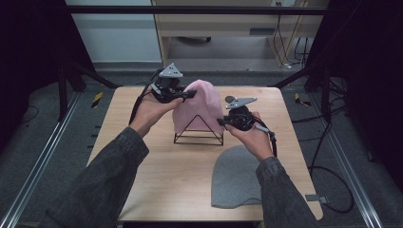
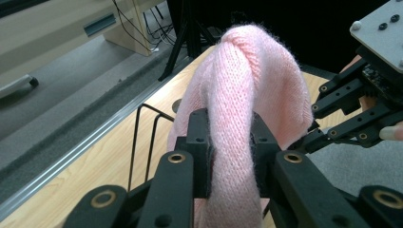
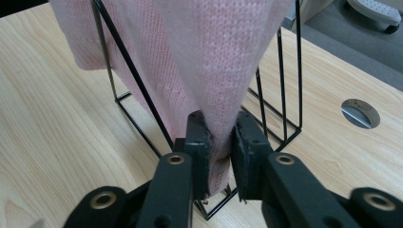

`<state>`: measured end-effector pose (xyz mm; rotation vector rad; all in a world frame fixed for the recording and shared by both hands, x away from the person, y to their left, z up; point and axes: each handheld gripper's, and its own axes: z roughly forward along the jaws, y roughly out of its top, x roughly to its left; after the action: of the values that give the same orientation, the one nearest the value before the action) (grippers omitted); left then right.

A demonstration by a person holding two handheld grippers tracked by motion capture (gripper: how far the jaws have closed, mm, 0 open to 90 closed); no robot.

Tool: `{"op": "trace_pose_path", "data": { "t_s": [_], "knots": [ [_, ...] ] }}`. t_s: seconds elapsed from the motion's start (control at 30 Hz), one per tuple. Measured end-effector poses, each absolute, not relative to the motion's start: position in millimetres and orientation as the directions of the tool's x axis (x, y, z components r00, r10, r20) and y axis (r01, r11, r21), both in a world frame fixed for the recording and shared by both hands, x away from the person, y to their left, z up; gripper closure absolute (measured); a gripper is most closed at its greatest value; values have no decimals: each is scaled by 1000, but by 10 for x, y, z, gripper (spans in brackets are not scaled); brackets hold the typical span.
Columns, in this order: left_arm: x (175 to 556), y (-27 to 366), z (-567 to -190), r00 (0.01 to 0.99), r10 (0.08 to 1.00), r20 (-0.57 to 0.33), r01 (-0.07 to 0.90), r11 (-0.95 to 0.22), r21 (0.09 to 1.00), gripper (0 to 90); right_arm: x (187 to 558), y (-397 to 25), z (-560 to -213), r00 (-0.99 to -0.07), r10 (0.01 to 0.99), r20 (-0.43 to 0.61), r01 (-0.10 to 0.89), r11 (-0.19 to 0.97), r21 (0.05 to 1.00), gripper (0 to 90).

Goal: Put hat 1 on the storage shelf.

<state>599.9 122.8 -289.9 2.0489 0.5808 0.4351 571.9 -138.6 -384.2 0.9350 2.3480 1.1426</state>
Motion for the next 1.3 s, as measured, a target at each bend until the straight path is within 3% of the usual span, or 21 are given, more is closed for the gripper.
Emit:
{"op": "trace_pose_path", "data": {
  "t_s": [0.2, 0.33, 0.6, 1.17, 1.3],
  "knots": [
    [5978, 1203, -3009, 829, 556, 58, 255, -469, 846, 766, 5700, -1410, -3855, -700, 714, -19, 437, 449, 780, 495],
    [5944, 1177, -3054, 831, 553, 64, 251, -476, 843, 766, 5638, -1467, -3840, -682, 730, -45, 433, 453, 780, 420],
    [5929, 1199, -3152, 826, 561, 51, 272, -476, 836, 763, 5541, -1661, -3818, -645, 762, -56, 440, 430, 788, 383],
    [5934, 1219, -3277, 812, 583, 26, 314, -474, 823, 749, 5355, -2089, -3901, -545, 837, -40, 498, 362, 788, 393],
    [5926, 1225, -3317, 816, 578, 11, 323, -471, 821, 681, 5349, -2144, -3963, -537, 843, -27, 512, 351, 784, 393]
  ]
}}
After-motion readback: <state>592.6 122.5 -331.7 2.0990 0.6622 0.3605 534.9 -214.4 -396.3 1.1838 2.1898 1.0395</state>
